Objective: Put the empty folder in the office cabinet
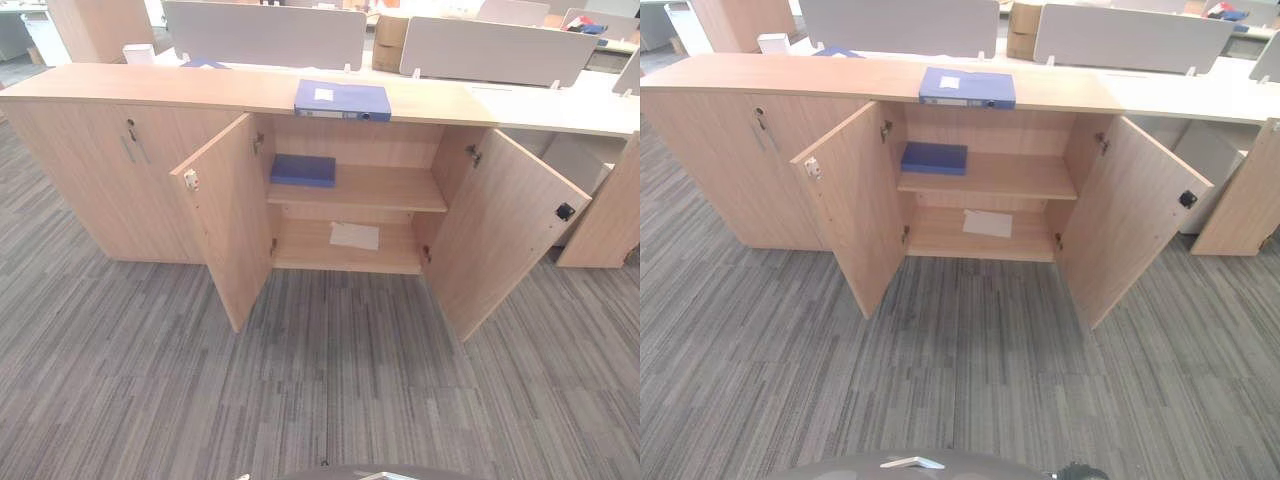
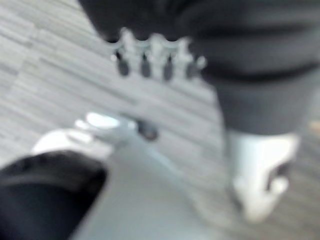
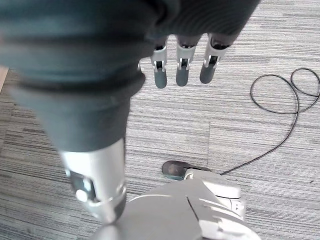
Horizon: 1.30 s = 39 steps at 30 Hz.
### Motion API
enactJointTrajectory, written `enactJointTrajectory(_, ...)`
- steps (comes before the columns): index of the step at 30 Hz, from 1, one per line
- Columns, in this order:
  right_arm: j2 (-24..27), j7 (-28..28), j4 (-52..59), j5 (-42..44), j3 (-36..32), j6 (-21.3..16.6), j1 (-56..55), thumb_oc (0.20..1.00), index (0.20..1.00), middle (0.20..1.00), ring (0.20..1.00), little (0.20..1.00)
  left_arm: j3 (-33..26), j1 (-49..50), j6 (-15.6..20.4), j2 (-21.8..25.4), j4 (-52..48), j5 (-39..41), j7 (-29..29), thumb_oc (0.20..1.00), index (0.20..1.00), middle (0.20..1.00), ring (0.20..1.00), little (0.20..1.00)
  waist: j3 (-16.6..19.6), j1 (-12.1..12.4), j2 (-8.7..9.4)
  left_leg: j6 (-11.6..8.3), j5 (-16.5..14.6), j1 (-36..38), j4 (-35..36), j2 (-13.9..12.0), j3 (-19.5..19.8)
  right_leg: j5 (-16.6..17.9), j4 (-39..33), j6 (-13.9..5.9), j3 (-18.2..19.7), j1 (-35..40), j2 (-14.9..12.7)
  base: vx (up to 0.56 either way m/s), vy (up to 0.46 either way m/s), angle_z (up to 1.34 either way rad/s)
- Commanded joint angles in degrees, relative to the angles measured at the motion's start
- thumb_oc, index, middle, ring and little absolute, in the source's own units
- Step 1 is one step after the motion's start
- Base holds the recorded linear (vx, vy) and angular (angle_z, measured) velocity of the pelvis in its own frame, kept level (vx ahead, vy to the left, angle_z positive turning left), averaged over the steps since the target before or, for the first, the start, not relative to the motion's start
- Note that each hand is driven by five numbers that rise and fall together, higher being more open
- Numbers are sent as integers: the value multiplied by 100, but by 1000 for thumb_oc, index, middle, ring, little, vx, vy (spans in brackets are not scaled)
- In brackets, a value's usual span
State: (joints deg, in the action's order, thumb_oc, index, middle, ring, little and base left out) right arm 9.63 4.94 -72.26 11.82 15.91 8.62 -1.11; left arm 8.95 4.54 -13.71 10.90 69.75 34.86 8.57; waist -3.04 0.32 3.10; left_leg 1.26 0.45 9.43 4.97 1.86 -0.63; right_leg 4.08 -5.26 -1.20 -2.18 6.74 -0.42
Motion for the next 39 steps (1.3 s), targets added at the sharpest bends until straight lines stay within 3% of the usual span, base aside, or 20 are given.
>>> enactJointTrajectory(1, 241, -69, -232, 51, -23, -62, 382, 1000, 1000, 1000, 1000, 1000, 119, -301, 37, -129, 327, 1, 14, 1000, 1000, 1000, 1000, 1000, -202, -48, -252, 221, -533, -1, 3, 176, -407, -515, 26, -142, -347, 225, 130, 0, 0, 0)
enactJointTrajectory(12, 241, -39, -284, 77, -61, -96, 372, 1000, 1000, 1000, 1000, 1000, 118, -288, -129, -132, 312, 229, 214, 1000, 1000, 1000, 1000, 1000, -189, -60, -272, 211, -533, -4, 3, 165, -438, -512, 26, -146, -348, 215, 133, 0, 0, 0)
enactJointTrajectory(39, 245, -19, -244, 24, -70, -140, 333, 1000, 1000, 1000, 1000, 1000, 101, -284, -109, -140, 332, 212, 152, 1000, 1000, 1000, 1000, 1000, -235, -72, -254, 209, -518, -24, 3, 156, -451, -500, 26, -143, -332, 191, 144, 0, 0, 0)
